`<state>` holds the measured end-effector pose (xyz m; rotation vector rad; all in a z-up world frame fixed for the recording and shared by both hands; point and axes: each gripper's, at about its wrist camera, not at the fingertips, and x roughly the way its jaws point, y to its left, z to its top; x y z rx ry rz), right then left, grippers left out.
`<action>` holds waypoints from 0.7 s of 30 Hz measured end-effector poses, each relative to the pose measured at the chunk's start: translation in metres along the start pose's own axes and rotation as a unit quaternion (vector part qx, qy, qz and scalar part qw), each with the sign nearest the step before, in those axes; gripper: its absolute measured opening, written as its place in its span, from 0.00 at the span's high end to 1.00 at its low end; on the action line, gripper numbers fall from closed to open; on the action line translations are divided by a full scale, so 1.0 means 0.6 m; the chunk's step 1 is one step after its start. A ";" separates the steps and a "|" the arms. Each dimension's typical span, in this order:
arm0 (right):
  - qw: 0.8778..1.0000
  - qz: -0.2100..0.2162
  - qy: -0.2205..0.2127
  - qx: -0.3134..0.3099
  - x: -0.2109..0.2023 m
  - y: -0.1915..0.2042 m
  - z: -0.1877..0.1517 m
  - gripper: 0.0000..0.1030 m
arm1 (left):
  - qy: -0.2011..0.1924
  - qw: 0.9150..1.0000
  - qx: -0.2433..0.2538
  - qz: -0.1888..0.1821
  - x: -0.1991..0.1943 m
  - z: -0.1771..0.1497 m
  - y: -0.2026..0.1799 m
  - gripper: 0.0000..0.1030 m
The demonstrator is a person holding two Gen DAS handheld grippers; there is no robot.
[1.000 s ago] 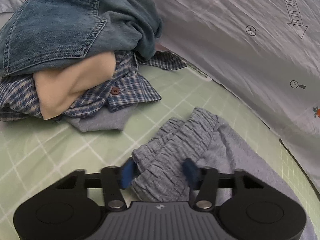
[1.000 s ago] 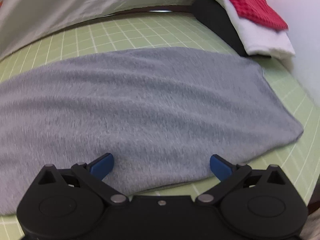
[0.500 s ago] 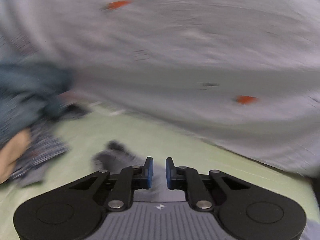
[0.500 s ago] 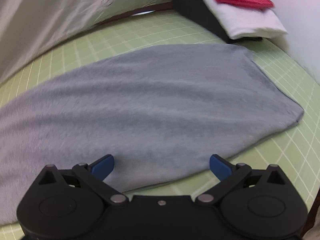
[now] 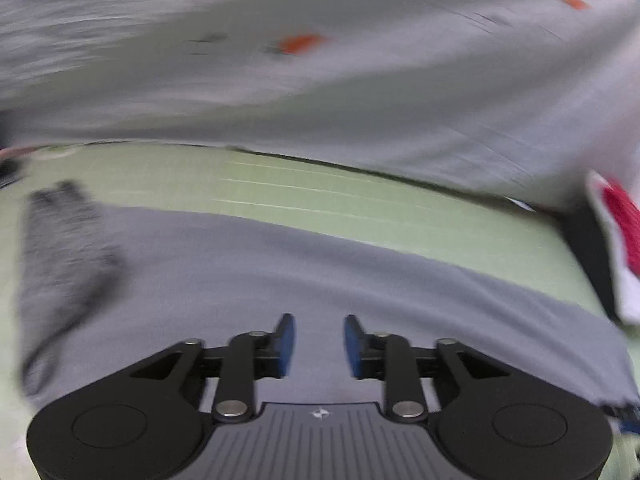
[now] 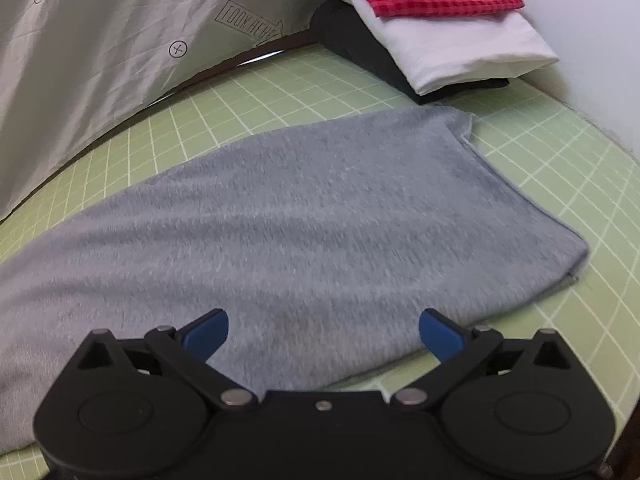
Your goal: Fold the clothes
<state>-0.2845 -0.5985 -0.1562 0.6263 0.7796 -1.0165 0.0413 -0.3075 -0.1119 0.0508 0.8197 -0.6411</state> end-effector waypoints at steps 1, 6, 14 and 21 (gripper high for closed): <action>1.000 0.002 0.002 -0.001 0.005 -0.001 0.003 0.00 | -0.006 1.000 -0.017 0.022 -0.002 0.005 0.019 0.58; 1.000 0.003 0.019 -0.013 0.031 0.008 0.012 0.00 | -0.008 0.990 -0.035 0.139 0.007 0.036 0.110 0.39; 0.998 -0.028 0.026 -0.047 0.038 0.030 0.009 0.00 | 0.025 0.985 -0.028 0.168 0.080 0.065 0.189 0.26; 0.998 -0.041 0.027 -0.028 0.038 0.035 0.008 0.00 | 0.044 0.984 0.025 0.174 0.121 0.042 0.192 0.13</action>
